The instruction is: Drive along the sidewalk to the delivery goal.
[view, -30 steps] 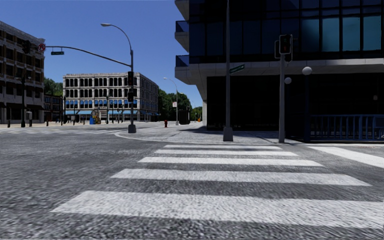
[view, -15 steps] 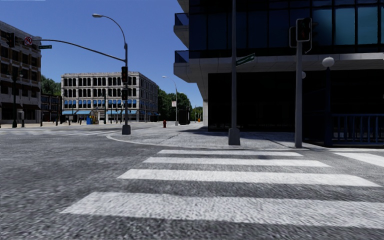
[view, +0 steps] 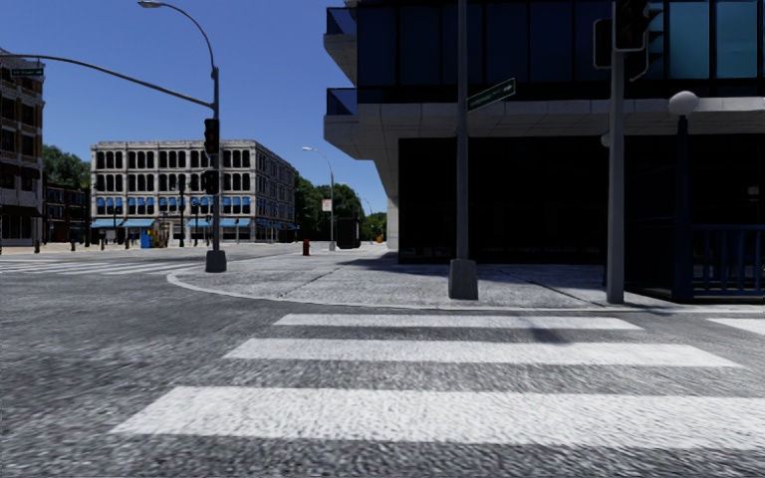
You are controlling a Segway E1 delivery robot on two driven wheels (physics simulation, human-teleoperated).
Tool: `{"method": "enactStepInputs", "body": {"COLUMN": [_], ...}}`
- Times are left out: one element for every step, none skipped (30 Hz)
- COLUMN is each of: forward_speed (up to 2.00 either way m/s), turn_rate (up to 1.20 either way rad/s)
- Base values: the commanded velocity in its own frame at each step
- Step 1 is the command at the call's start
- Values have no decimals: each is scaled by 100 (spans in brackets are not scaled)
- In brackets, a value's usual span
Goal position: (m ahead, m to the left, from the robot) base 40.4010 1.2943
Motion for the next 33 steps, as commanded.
{"method": "enactStepInputs", "body": {"forward_speed": [200, 200, 200, 200, 200, 200, 200, 200, 200, 200, 200, 200, 200, 200, 200, 200, 200, 200, 200, 200, 200, 200, 200, 200, 200, 200, 200, 200, 200, 200, 200, 200, 200], "turn_rate": [0, 0, 0, 0, 0, 0, 0, 0, 0, 0, 0, 0, 0, 0, 0, 0, 0, 0, 0, 0, 0, 0, 0, 0, 0, 0, 0, 0, 4, 4, 17, 21, 21]}}
